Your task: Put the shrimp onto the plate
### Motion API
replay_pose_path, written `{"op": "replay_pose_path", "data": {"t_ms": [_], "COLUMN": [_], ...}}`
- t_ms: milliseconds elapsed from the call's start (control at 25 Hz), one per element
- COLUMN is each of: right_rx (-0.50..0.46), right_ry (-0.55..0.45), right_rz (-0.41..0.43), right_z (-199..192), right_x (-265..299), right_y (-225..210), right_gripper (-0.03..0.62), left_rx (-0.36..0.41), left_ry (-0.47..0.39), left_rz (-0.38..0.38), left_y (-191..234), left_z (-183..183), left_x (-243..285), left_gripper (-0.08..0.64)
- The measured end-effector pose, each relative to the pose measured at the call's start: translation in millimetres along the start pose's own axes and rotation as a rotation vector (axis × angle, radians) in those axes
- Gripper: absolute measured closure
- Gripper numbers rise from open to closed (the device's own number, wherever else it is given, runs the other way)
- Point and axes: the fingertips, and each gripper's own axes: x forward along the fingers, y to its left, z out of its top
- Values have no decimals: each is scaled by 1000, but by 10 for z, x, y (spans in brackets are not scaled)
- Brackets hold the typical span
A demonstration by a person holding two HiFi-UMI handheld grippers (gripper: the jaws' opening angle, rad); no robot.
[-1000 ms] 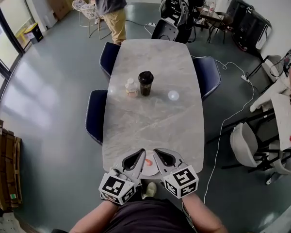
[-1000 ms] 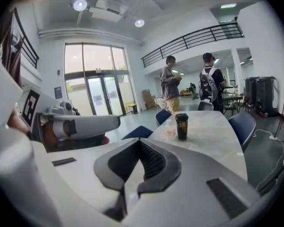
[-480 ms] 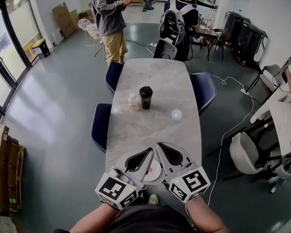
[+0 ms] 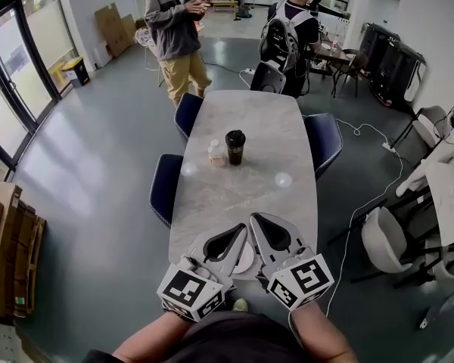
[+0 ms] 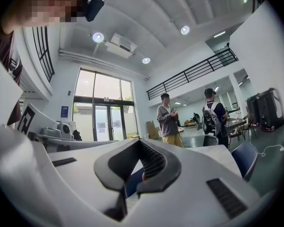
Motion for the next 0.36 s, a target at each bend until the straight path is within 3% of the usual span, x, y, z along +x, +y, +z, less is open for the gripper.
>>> {"op": "replay_pose_path", "data": {"t_ms": [360], "right_rx": [-8], "right_ry": [11], "right_rz": [3], "right_z": [-33], "right_x": [-86], "right_y": [36], "right_gripper": [592], "left_rx": [-1], "left_ry": [-1], "left_rz": [35], "left_y": [-17], "left_z": [-19], "left_x": [-35], "left_gripper": [552]}}
